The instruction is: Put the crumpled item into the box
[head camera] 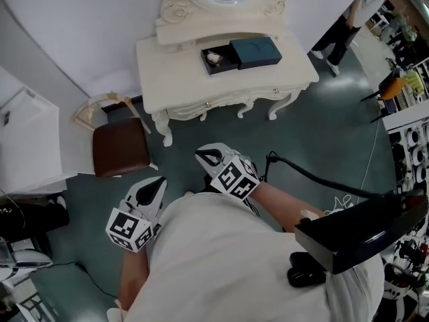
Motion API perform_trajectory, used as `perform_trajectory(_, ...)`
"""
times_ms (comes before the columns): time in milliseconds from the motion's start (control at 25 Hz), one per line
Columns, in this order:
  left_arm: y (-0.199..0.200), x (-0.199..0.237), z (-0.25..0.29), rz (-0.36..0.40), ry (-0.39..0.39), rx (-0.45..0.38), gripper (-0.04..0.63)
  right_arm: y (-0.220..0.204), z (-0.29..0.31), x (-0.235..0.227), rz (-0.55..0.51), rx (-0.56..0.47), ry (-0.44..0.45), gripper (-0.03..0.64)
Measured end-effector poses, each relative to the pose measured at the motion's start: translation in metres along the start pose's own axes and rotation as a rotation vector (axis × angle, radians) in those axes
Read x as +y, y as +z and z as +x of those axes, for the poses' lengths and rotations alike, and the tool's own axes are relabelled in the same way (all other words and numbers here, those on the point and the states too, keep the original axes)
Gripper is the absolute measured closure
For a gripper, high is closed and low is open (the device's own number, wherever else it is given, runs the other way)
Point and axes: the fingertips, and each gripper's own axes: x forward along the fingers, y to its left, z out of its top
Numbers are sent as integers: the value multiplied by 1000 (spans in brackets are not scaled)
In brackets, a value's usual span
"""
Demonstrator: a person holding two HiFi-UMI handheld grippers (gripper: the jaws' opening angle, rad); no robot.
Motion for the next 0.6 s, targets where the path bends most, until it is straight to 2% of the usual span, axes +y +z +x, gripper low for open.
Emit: perform_trajectory(600,5,-4,22,2,-26,21,597,-11,-8,-15,14,2,-7,617)
